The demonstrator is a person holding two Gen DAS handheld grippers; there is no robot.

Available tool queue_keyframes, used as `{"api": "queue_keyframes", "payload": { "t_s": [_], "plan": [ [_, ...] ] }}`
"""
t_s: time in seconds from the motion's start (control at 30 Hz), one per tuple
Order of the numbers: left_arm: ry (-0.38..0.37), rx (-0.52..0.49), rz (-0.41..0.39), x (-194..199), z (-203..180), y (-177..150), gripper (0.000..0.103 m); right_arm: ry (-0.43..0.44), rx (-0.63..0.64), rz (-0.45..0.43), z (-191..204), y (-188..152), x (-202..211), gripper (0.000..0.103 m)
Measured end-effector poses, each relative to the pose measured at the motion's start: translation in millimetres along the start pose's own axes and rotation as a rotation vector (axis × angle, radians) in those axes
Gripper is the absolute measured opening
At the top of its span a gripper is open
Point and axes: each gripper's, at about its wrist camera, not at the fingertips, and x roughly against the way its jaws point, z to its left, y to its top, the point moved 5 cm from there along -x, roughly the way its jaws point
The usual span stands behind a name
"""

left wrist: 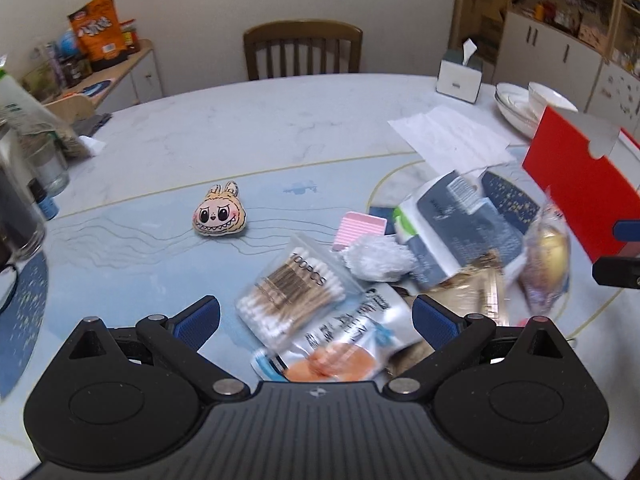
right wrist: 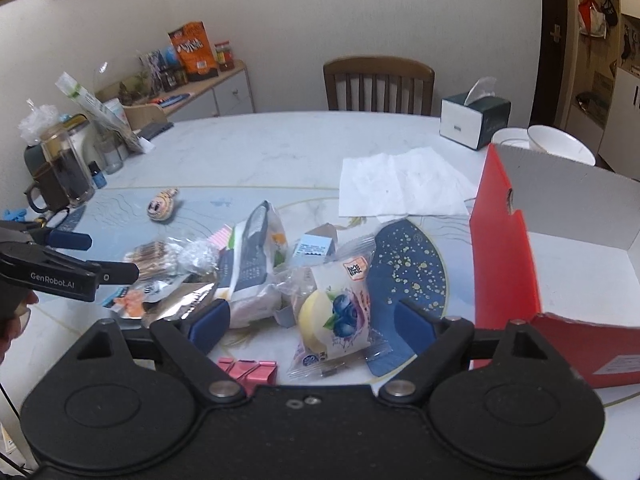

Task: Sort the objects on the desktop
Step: 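Grasp the cotton swab bag with the left tool while the right tool grasps the blueberry bread bag, then carry both held bags over into the open red box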

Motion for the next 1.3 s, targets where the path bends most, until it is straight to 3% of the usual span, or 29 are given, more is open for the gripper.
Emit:
{"api": "queue_keyframes", "payload": {
  "t_s": [0.3, 0.63, 0.77, 0.83, 0.97, 1.03, 1.13, 1.3],
  "plan": [
    [-0.010, -0.085, 0.035, -40.3, 22.3, 9.6, 0.100, -0.026, 0.004, 0.074, -4.0, 1.2, -35.1, 0.082],
    [-0.066, -0.104, 0.081, -61.4, 28.5, 8.5, 0.082, -0.041, 0.001, 0.130, -6.1, 0.1, -57.8, 0.072],
    [-0.086, -0.117, 0.094, -65.2, 27.1, 7.4, 0.081, -0.039, 0.002, 0.144, -4.4, -0.5, -62.5, 0.068],
    [-0.089, -0.126, 0.106, -67.7, 26.2, 5.5, 0.068, -0.047, 0.003, 0.149, -4.1, -1.0, -63.7, 0.064],
    [-0.096, -0.134, 0.096, -65.8, 25.3, 5.5, 0.058, -0.061, -0.004, 0.154, -5.0, -1.0, -63.9, 0.058],
    [-0.098, -0.143, 0.088, -64.6, 24.3, 6.0, 0.048, -0.071, -0.004, 0.155, -4.5, -0.3, -63.1, 0.053],
    [-0.096, -0.152, 0.079, -62.0, 23.6, 6.0, 0.040, -0.081, -0.016, 0.154, -4.3, 0.0, -60.8, 0.050],
    [-0.115, -0.140, 0.065, -55.1, 25.8, 7.6, 0.037, -0.105, -0.027, 0.138, -3.7, 2.2, -50.2, 0.048]
  ]
}}
